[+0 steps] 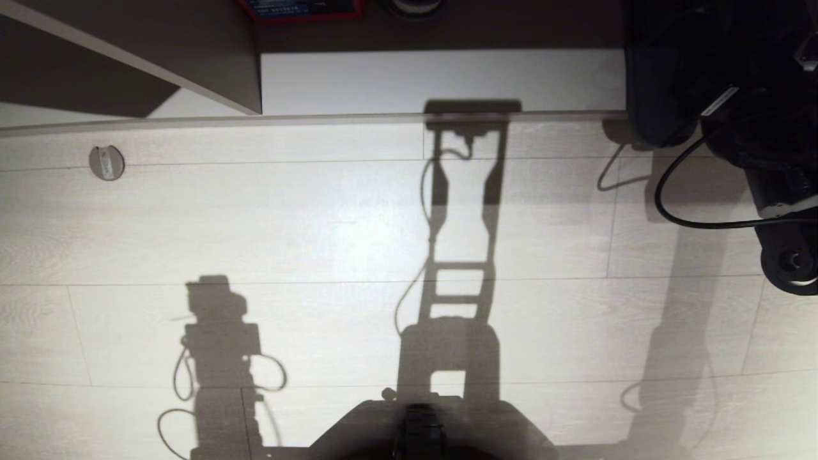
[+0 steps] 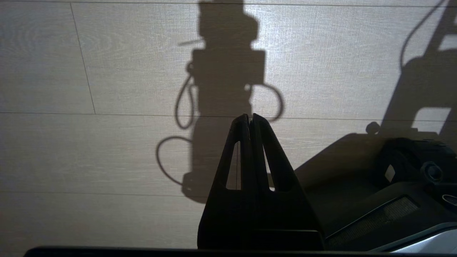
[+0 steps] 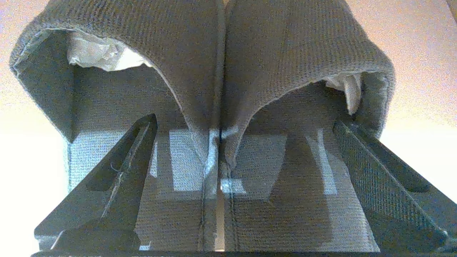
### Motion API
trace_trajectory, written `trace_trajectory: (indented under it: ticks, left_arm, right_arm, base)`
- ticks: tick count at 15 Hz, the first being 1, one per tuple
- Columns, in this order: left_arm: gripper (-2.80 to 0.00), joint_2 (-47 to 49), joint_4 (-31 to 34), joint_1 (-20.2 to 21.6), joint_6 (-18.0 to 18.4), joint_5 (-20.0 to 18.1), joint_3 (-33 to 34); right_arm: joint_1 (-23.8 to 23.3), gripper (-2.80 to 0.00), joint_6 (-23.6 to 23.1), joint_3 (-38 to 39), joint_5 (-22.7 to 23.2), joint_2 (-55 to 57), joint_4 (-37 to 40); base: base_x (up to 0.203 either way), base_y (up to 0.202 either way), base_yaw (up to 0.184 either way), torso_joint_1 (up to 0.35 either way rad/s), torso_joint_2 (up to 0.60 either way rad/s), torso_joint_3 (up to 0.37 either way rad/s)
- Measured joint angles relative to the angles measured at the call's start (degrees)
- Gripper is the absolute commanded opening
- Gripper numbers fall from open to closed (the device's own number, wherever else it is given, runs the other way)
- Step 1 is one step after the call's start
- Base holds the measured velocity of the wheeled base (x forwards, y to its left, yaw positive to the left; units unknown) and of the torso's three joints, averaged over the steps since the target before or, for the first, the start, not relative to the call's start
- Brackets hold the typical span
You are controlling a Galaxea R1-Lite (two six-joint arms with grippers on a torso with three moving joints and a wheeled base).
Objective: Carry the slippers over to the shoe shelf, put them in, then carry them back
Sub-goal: Pick up the slippers in the shoe cabinet
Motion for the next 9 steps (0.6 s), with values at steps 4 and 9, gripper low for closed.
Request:
trace_trajectory:
  ticks: [4, 9]
  left_arm:
    - [-2.80, 0.0, 0.0, 0.0, 0.0, 0.0, 0.0]
    - [-2.80, 0.0, 0.0, 0.0, 0.0, 0.0, 0.0]
  right_arm:
    - [0.0, 0.00, 0.0, -1.1, -0.1, 0.8, -0.1]
    - [0.0, 0.00, -0.2, -3.7, 0.0, 2.0, -0.2]
  base:
    - [0.000, 0.000, 0.000, 0.000, 0.00, 0.000]
    - [0.000, 0.000, 0.000, 0.000, 0.00, 0.000]
